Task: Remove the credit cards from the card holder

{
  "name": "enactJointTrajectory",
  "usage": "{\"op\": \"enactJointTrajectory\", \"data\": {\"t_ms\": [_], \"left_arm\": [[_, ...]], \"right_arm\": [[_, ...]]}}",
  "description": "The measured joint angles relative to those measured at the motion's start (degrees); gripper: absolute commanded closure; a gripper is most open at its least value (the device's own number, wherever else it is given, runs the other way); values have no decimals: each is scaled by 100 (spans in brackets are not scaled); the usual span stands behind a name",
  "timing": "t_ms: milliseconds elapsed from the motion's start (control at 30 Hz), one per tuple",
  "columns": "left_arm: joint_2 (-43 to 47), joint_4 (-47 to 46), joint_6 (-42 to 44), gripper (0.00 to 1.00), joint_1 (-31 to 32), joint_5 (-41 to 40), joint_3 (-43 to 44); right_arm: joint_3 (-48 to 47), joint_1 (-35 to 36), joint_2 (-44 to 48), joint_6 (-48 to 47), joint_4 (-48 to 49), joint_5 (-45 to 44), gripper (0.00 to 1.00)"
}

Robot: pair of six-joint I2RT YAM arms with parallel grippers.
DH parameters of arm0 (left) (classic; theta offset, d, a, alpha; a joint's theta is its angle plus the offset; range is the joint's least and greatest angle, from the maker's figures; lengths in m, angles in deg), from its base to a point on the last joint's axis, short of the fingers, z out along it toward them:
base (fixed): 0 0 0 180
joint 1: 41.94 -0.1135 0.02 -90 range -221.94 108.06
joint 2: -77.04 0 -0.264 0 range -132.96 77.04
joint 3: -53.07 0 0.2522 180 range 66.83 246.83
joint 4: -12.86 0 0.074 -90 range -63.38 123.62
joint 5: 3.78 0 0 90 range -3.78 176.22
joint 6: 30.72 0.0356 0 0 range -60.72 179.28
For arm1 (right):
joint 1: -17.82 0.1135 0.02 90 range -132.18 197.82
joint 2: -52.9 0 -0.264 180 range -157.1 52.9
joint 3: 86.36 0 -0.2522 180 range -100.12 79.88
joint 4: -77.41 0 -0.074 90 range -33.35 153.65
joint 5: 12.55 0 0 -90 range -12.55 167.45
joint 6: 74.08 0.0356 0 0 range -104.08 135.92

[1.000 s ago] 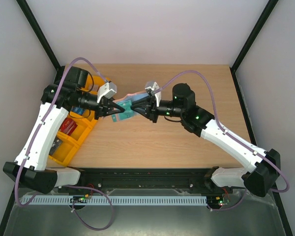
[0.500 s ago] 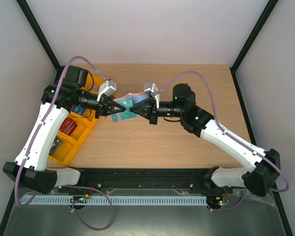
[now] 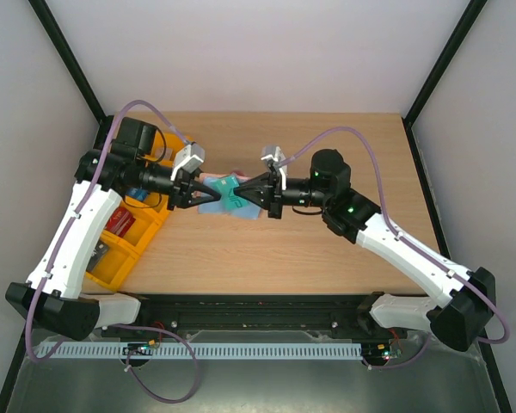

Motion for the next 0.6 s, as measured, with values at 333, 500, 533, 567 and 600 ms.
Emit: {"op": "enactJointTrajectory", "data": {"t_ms": [333,500,533,567,600], "left_arm": [[68,11,181,98,-66,-98,-339],[83,-85,-66,98,-203,-157,-664],[118,-267,-254,98,-232,-155,-798],[153,-470,-490,98,-245,-151,-957],[245,-892,-876,98,-254,-155,-1296]], "right_arm": [[0,-387,227,-280,-601,11,98],[87,-907,448,-435,-1023,-455,98],[138,-1034,514,-444,-1108,-588,98],[179,-1152,577,-448,-1193,-706,98],[203,-1257,634,-448,-1287,-815,98]]}}
